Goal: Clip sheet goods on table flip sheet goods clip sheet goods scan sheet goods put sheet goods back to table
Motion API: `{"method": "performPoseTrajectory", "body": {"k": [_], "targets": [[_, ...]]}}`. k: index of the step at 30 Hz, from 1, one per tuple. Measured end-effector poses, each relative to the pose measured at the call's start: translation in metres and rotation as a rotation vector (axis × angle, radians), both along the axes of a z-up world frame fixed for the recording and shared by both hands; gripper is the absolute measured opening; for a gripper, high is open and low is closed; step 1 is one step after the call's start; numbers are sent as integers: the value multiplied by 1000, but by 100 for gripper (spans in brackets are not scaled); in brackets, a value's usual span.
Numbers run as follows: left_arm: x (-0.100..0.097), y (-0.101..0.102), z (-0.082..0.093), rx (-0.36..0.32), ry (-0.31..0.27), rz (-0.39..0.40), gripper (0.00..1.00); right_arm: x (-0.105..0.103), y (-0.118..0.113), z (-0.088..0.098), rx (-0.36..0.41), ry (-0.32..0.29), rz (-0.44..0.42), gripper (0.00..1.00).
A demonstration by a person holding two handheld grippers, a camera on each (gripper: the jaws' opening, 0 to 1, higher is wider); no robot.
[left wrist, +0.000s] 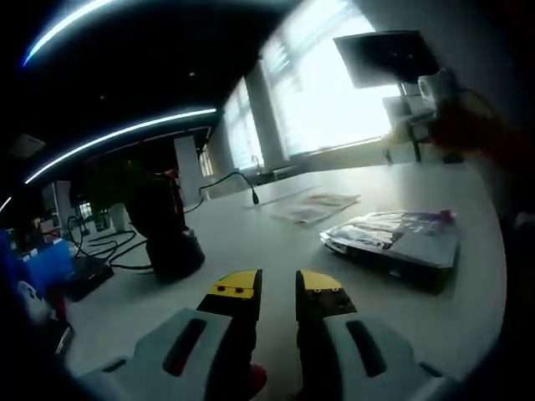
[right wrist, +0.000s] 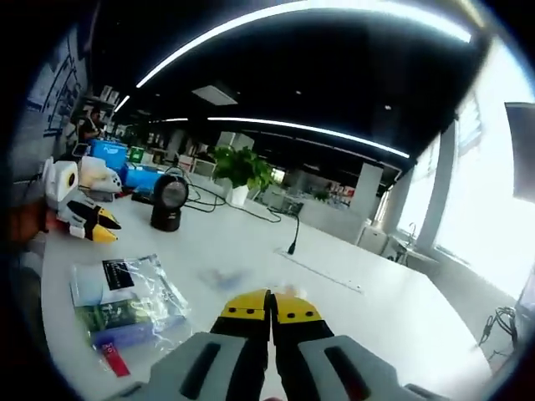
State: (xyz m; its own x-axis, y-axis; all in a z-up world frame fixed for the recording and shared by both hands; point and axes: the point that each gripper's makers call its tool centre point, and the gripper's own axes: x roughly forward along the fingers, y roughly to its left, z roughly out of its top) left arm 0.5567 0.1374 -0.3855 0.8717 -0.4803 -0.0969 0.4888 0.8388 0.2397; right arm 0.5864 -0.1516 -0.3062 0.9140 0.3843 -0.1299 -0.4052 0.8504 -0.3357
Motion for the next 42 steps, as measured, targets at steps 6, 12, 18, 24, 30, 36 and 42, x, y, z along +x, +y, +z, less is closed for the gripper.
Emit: {"method": "performPoseTrajectory", "body": {"k": [6,12,18,24,30,36,42], "targets": [[0,1,-1,7,0,7,9,-17,-2,-2,67,-4,4,0],[1,1,0,4,-2,7,9,-29,1,-9,92,-10,21,0],[0,1,3,-1,-11,4,9,-35,-1,-16,129,-23,29,0],[0,0,3,7,-12,4,9,-42,-10,-27,183,-35,45,0],[0,0,5,6,-14,4,9,-46,-27,-38,248,-20,13,0],[-1,-2,4,19,-16,-4,9,-51,-29,-44,271,-28,4,0],[0,-1,4,13,-18,-3,9,-51,-25,-47,254,-49,8,0]]}}
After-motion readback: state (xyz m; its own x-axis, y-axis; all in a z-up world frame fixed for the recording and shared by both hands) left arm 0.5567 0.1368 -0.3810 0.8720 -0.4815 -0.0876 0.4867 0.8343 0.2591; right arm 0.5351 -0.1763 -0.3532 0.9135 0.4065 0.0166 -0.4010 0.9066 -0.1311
